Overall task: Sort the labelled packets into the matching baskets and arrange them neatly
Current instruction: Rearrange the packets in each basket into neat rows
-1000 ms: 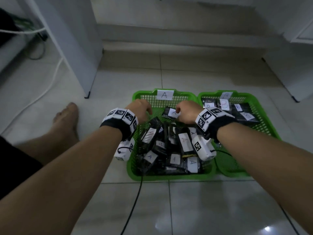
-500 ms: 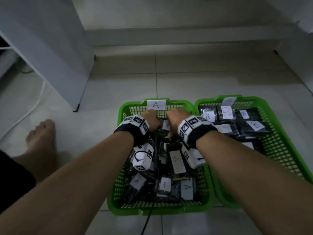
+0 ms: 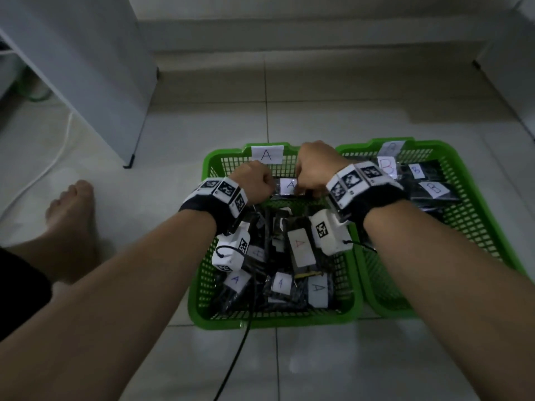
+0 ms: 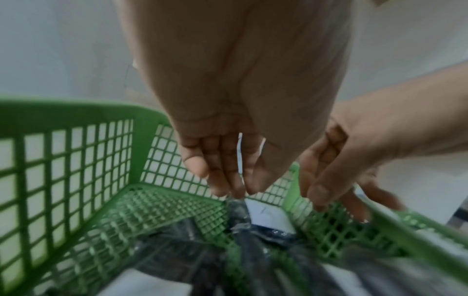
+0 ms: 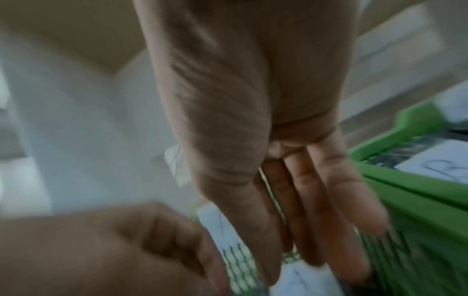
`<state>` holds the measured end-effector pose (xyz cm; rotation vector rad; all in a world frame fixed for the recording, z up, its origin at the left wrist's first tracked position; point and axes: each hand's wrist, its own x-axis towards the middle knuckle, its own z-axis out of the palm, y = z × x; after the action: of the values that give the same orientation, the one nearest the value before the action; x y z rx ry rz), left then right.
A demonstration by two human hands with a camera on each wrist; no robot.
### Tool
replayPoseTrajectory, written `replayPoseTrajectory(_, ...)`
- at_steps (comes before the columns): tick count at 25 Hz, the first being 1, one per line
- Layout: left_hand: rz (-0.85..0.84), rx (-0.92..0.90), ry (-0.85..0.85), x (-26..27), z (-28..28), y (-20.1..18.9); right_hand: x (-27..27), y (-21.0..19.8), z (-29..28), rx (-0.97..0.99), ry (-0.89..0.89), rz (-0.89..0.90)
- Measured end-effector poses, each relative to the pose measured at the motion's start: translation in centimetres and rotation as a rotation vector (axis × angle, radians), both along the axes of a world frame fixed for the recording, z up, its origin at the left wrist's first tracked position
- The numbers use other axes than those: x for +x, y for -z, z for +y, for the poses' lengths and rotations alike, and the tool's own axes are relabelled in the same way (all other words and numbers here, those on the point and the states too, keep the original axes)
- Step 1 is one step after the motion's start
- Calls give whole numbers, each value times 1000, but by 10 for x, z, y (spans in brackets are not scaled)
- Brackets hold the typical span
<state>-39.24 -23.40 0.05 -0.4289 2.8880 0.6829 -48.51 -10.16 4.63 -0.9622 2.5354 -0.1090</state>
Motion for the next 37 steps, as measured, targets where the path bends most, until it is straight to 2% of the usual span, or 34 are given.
replayPoseTrajectory(4, 56, 100, 24, 18, 12, -8, 24, -15, 39, 0, 67, -354)
replayPoseTrajectory(5, 46, 133, 38, 22, 14, -8, 33, -13, 45, 34, 49, -369)
replayPoseTrajectory(7, -4, 170, 74, 33, 19, -8, 50, -5, 53, 90, 3, -281)
replayPoseTrajectory(9, -53, 195, 86, 41, 24, -6, 59, 3, 54, 44, 5, -237)
replayPoseTrajectory(11, -61, 254, 46, 43, 25, -5, 57, 0, 54, -55, 53, -377)
replayPoseTrajectory(12, -60, 310, 9, 42, 25, -8, 53, -5, 54, -96, 87, -474)
replayPoseTrajectory(14, -66, 559, -119, 40, 23, -17, 43, -14, 57, -181, 151, -595)
replayPoseTrajectory(16, -52, 800, -155, 38, 20, -26, 36, -19, 58, -276, 177, -578)
replayPoseTrajectory(18, -7, 845, -99, 37, 19, -34, 33, -16, 54, -395, 194, -531)
replayPoseTrajectory(21, 88, 808, -160, 31, 12, -38, 25, -6, 42, -591, 309, -489)
replayPoseTrajectory(24, 243, 744, -394, 27, -12, -34, 13, 0, 31, -602, 357, -554)
replayPoseTrajectory(27, 215, 669, -476, 25, -36, -27, 0, 8, 21, -707, 504, -613)
replayPoseTrajectory(29, 203, 361, -428, 23, -47, -21, -4, 17, 10, -693, 558, -593)
replayPoseTrajectory(31, 272, 57, -367, 21, -57, -17, -5, 28, -5, -587, 556, -516)
replayPoseTrajectory(34, 283, -14, -212, 17, -59, -17, -3, 45, -32, -512, 553, -437)
replayPoseTrajectory(37, 56, -34, -27, 12, -44, -16, -7, 65, -56, -445, 575, -272)
